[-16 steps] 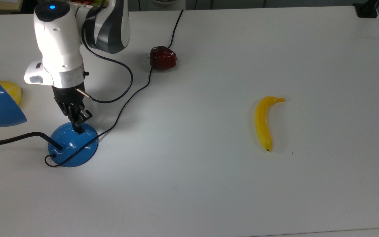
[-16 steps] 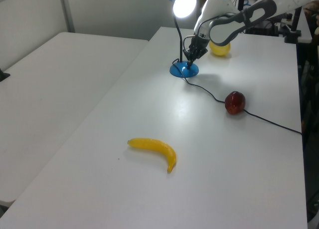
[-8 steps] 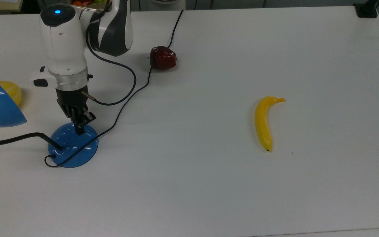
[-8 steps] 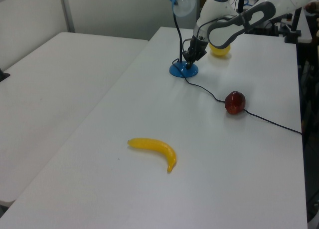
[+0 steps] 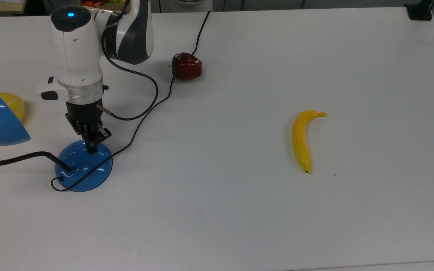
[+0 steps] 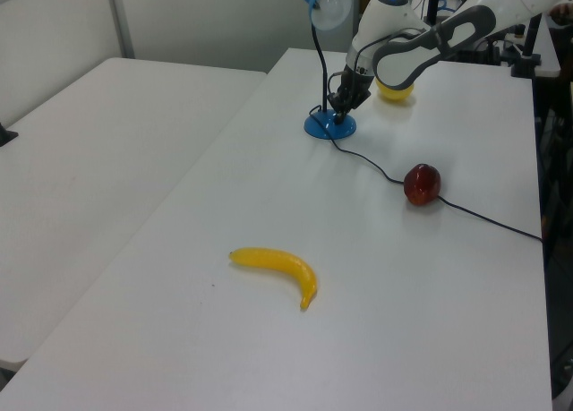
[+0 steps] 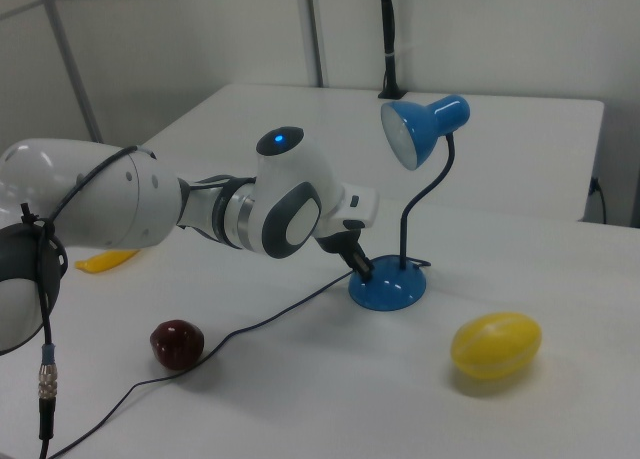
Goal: Turn off lamp
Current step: 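Press down on the lamp base switch with the gripper fingertips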
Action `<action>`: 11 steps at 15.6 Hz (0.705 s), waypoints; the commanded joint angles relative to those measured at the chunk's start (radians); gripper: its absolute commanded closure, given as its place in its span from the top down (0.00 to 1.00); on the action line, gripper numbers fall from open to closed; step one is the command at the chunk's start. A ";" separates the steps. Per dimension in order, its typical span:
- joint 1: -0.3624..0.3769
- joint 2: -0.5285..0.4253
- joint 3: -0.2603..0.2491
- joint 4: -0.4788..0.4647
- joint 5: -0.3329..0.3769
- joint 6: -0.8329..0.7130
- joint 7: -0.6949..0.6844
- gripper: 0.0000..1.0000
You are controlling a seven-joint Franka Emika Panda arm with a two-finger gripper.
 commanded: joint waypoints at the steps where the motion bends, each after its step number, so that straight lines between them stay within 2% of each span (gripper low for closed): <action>1: 0.036 0.009 -0.022 -0.036 -0.020 -0.055 0.022 0.00; 11: 0.040 -0.022 -0.020 -0.029 -0.032 -0.168 0.025 0.00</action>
